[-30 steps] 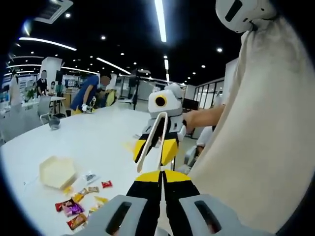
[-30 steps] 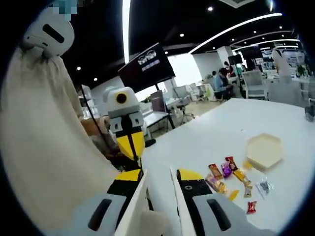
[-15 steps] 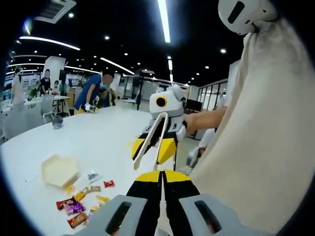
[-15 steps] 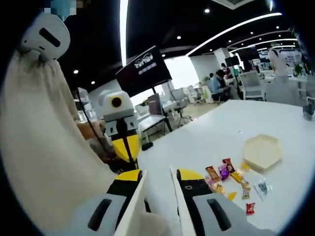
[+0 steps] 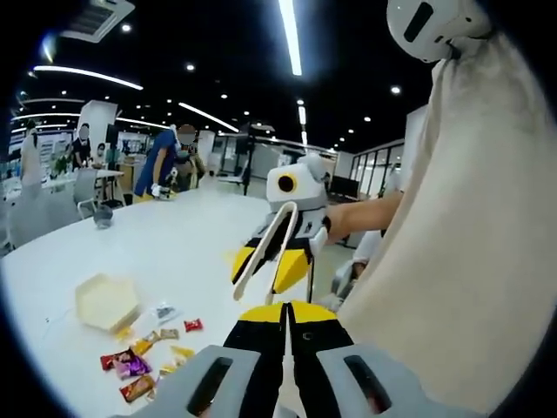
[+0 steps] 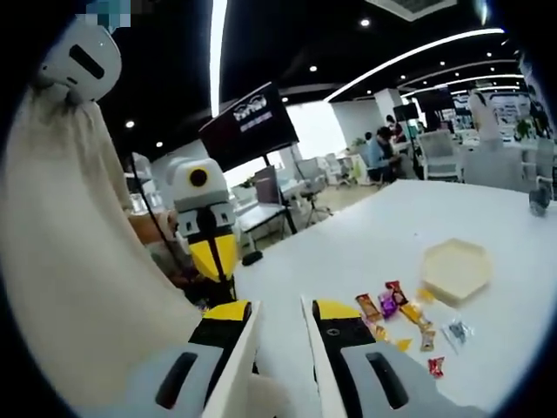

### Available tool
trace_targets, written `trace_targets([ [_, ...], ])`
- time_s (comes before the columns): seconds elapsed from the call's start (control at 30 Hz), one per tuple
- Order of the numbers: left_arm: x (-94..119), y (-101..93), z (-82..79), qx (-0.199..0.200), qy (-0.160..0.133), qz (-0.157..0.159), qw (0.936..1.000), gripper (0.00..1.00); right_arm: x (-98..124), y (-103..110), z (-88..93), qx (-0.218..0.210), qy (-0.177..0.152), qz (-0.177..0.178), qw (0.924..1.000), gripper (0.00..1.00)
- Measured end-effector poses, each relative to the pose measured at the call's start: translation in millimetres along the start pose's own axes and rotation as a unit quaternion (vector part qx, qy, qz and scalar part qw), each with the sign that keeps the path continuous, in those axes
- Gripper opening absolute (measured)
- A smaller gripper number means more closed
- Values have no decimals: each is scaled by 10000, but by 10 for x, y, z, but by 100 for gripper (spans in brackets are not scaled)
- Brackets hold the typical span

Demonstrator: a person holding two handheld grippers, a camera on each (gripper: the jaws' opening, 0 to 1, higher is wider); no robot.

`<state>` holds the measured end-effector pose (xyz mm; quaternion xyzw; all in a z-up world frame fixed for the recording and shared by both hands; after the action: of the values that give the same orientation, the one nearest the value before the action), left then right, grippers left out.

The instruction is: Place the target food into the container with the food tongs after gripping and lifting it, then release it inside without dropping or visibly crushing the food.

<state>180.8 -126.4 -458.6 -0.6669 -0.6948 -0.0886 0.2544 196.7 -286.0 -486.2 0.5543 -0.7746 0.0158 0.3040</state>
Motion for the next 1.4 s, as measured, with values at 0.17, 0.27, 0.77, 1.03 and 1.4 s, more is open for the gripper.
trace_targets([
  [0.17, 8, -4, 22, 63, -7, -152, 9999, 0, -5, -94, 77, -70, 96, 255, 9996, 28],
  [0.27, 15, -6, 61, 132, 17, -256, 9996, 0, -7, -134, 110, -49, 101, 332, 9994, 28],
  [0.77, 78, 11, 261, 439, 156, -839, 9954, 0, -28, -560, 337, -244, 701, 1233, 9896, 28],
  [1.03, 95, 37, 275, 560, 139, -1041, 9929, 0, -28, -802, 346, -105, 911, 1597, 9829, 27],
  [1.4, 94, 111, 297, 704, 146, -1189, 9903, 0, -75, -1103, 380, 87, 1211, 1918, 9739, 28],
])
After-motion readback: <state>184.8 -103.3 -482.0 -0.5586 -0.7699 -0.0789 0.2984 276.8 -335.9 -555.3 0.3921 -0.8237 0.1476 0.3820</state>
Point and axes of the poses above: the point that each gripper's makers call its tool centre point, and the gripper's own axes: x roughly backward along the fingers, y roughly to its left, z roughly out of its underside, the point moved 7 cm from there along x, roughly backward along the fingers, and after that the axes turned 14 degrees about y, right-handed, at the moved point
